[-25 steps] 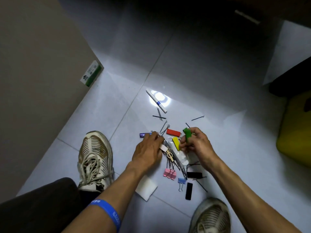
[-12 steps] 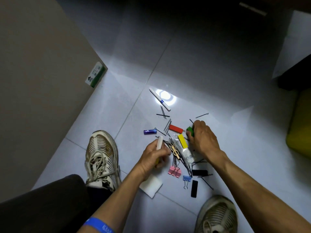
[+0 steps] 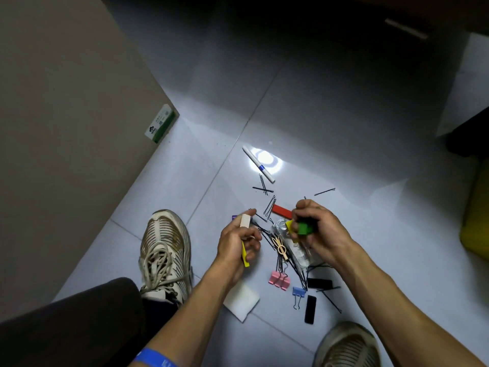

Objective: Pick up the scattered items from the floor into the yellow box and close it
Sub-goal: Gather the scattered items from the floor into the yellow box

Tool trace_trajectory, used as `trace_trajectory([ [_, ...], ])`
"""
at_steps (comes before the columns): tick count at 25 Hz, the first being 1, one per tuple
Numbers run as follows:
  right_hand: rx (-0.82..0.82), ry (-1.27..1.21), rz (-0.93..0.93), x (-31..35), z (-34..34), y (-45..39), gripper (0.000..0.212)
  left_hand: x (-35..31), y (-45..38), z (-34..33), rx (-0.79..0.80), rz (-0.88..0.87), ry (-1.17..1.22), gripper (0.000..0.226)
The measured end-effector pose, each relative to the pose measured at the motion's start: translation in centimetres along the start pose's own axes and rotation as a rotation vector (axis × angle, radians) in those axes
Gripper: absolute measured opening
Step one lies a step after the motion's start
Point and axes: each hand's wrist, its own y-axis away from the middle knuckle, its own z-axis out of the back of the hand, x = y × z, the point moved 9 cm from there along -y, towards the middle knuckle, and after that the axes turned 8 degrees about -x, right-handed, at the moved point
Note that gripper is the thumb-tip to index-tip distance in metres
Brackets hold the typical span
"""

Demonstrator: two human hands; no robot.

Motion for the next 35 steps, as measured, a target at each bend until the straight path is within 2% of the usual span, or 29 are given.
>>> trace_trajectory([
  [1, -0.078, 0.181, 0.083, 0.6, 0.1, -0.6, 0.010, -0.2, -0.2, 0.4, -0.034, 0.001, -0.001, 0.033],
  [3, -0.236, 0.831, 0.392, 3.0, -0.3, -1.2, 0.005, -1.2, -0.8, 1.5, -0.144, -0.019, -0.056, 0.012],
  [5, -0.206, 1.497, 0.662, 3.0, -3.1, -1.3, 0.012, -3.1, -1.6, 2.6, -0.267, -0.142, -0.284, 0.033],
  [7, -0.115, 1.776, 0.750, 1.2, -4.4, -1.8, 0.020, -5.8, -1.8, 3.2, -0.396, -0.357, -0.634, 0.042],
  [9, -0.108, 1.773, 0.771, 0.7, -4.7, -1.6, 0.021, -7.7, -1.4, 2.3, -0.421, -0.587, -0.903, 0.026],
  [11, -0.122, 1.574, 0.661, 1.1, -3.3, -1.1, 0.020, -7.6, -1.3, 0.2, -0.299, -0.768, -1.256, 0.013],
  [13, -0.095, 1.274, 0.482, 1.2, -1.0, 0.0, 0.015, -5.7, -1.7, -1.6, -0.116, -0.840, -1.608, 0.018],
  [15, -0.048, 1.265, 0.426, 0.1, 1.3, 2.2, 0.014, -4.3, -2.0, -2.2, -0.032, -0.869, -1.713, 0.017],
  [18, -0.048, 1.433, 0.376, -2.2, 5.4, 5.7, 0.018, -3.5, -2.1, -3.1, 0.006, -0.889, -1.736, 0.016],
  [20, -0.067, 1.546, 0.392, -3.1, 7.4, 7.4, 0.019, -3.6, -1.5, -3.5, -0.035, -0.891, -1.695, 0.018],
  [22, -0.066, 1.633, 0.449, -3.6, 8.1, 8.0, 0.024, -3.9, -0.4, -3.5, -0.089, -0.865, -1.521, 0.017],
  [25, -0.034, 1.798, 0.529, -5.5, 7.8, 8.4, 0.034, -1.4, 1.8, -2.6, -0.118, -0.726, -1.266, 0.022],
  [27, -0.083, 1.813, 0.541, -5.5, 7.7, 8.5, 0.033, 0.9, 3.0, -1.9, -0.120, -0.609, -1.142, 0.029],
  [31, -0.169, 1.681, 0.515, -4.8, 7.9, 9.9, 0.022, 3.5, 2.8, 0.0, -0.216, -0.369, -1.007, 0.027],
  [33, -0.107, 1.720, 0.485, -6.3, 8.0, 10.7, 0.018, 3.7, 2.6, -0.3, -0.231, -0.348, -0.989, 0.022],
  [35, -0.058, 1.750, 0.446, -8.0, 7.9, 11.4, 0.014, 3.3, 2.5, -1.3, -0.232, -0.407, -1.041, 0.018],
])
